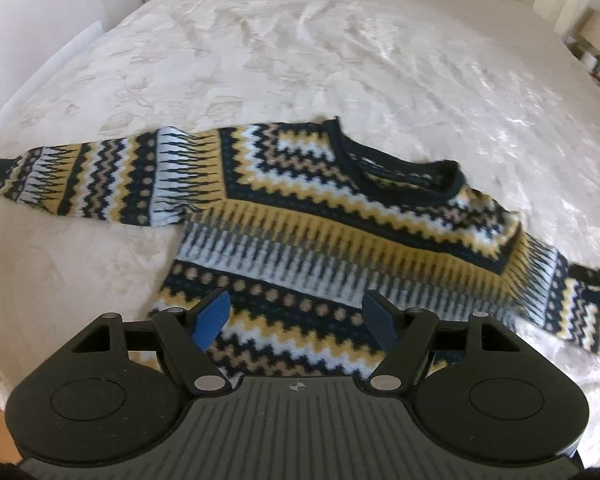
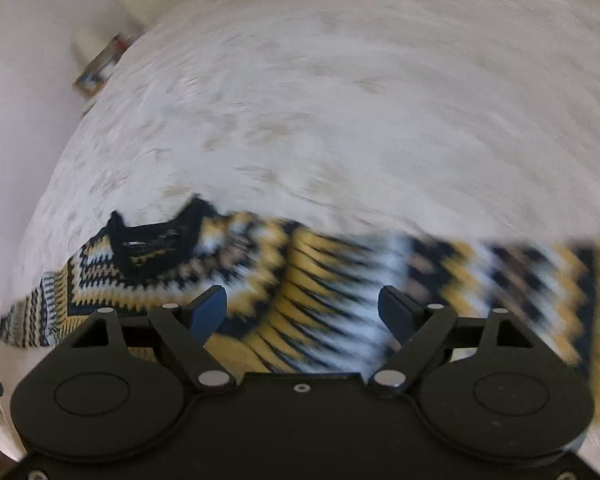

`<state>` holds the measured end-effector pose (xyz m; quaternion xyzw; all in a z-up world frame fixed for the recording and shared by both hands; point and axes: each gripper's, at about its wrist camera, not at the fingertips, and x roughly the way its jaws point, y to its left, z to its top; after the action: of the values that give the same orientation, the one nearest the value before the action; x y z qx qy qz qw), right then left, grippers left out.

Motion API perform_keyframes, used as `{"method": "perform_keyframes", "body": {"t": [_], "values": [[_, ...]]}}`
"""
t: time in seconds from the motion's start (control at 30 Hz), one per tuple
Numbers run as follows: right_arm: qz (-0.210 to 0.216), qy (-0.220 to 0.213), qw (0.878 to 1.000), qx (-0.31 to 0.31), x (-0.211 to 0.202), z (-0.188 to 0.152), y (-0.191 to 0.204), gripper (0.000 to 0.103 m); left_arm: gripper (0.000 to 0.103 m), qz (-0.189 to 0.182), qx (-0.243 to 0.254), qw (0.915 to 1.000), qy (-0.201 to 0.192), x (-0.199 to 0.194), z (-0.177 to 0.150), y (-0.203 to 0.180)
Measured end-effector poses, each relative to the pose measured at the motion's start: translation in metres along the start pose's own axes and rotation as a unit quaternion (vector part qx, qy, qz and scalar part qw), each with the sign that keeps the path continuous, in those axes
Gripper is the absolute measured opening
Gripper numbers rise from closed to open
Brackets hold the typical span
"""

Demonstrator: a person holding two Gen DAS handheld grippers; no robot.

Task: Fold small clothes
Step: 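Lift the navy cuff with the right gripper and carry it across the sweater body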

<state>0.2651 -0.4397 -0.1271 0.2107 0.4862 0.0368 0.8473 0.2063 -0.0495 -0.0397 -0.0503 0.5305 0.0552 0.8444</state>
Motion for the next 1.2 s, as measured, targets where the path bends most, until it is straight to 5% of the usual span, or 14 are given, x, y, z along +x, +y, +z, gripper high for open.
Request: {"method": "perform_keyframes", "body": {"t": [0.23,0.47,0.7,0.9,0.97,1.03,1.2], "values": [[-0.077,-0.038,0.996,0.035,-0.077,-0.009,-0.079,0.084,0.072,-0.023,0.017,0.9996,-0.002,-0.006,-0.012,-0.026],[-0.174,-0.092,0.979,0.055,-0.143,0.006,-0.152,0.085,0.072,-0.030,0.019,0.9994,-0.003,-0.014,-0.024,-0.044],[-0.239,-0.090,0.964,0.074,-0.147,0.020,-0.209,0.085,0.072,-0.020,0.011,0.9997,-0.011,-0.025,-0.028,-0.048],[-0.223,-0.064,0.970,0.073,-0.127,0.018,-0.227,0.087,0.072,-0.008,0.004,0.9998,-0.016,-0.032,-0.031,-0.049],[-0.218,-0.061,0.972,0.068,-0.125,0.020,-0.225,0.075,0.072,-0.006,0.001,0.9999,-0.015,-0.032,-0.033,-0.051],[-0.224,-0.049,0.972,0.058,-0.123,0.025,-0.222,0.050,0.072,-0.009,-0.003,0.9999,-0.010,-0.031,-0.034,-0.053],[-0.218,-0.030,0.975,0.032,-0.125,0.028,-0.214,0.027,0.072,-0.025,0.005,0.9997,-0.002,-0.027,-0.035,-0.066]]}}
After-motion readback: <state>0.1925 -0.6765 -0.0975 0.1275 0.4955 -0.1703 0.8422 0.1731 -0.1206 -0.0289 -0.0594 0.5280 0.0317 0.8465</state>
